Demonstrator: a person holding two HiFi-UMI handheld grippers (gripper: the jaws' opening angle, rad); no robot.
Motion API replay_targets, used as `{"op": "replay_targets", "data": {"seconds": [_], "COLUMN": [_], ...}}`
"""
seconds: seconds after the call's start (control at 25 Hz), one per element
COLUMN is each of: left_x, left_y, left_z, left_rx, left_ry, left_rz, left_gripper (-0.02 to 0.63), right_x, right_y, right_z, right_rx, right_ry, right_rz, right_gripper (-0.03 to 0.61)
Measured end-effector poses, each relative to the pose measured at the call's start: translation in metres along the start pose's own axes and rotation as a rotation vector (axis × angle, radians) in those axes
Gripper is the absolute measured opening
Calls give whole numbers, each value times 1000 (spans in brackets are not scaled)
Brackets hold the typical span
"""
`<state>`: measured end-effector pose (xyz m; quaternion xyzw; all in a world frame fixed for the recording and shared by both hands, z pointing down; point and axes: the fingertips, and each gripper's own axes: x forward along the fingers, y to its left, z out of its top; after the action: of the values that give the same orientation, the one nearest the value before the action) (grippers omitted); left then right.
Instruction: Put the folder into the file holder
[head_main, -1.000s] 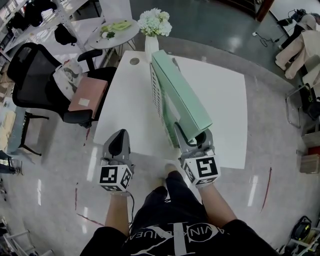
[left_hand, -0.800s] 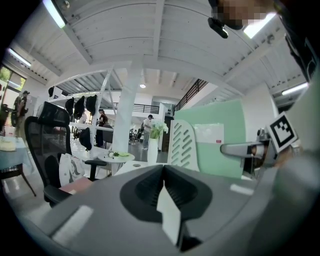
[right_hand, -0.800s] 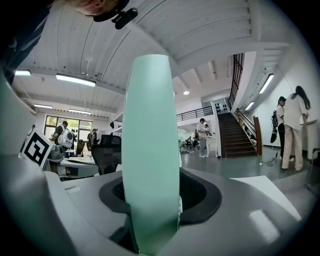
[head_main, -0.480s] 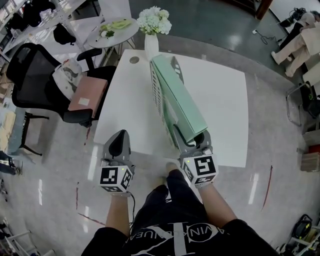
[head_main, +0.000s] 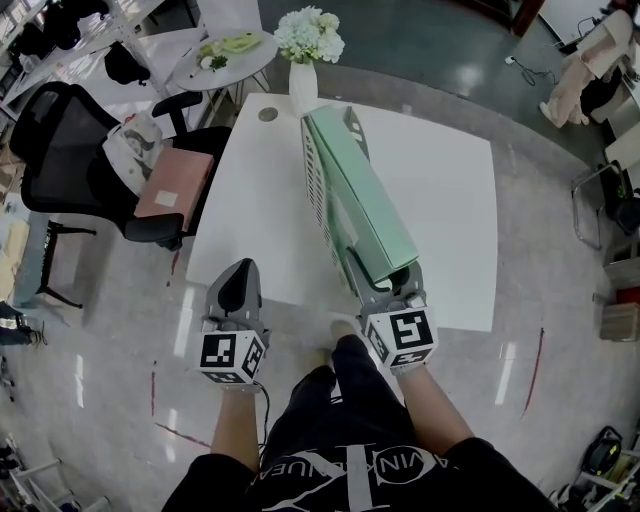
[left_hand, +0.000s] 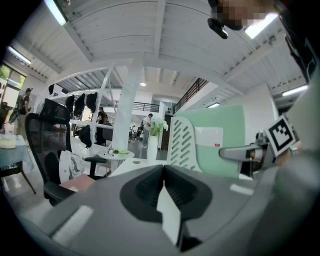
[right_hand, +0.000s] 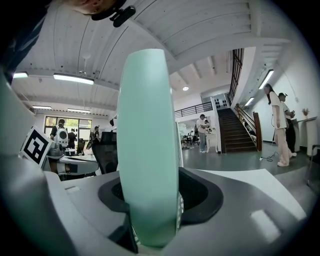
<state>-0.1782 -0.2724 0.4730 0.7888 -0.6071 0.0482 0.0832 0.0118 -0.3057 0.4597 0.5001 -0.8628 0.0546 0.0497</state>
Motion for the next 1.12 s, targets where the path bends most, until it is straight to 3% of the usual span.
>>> {"op": "replay_targets", "data": {"seconds": [0.4, 1.12], "left_x": [-1, 7], "left_y": [-10, -59], "left_z": [2, 20], "left_rx": [0, 31], "left_ry": [-4, -38], "left_rz": [-15, -115], "left_gripper": [0, 0], "right_x": [-12, -59], "right_y": [4, -3], "right_z": [14, 36], "right_rx": [-24, -73], "right_ry": [-42, -69], "right_rz": [38, 20], "right_gripper": [260, 268]}}
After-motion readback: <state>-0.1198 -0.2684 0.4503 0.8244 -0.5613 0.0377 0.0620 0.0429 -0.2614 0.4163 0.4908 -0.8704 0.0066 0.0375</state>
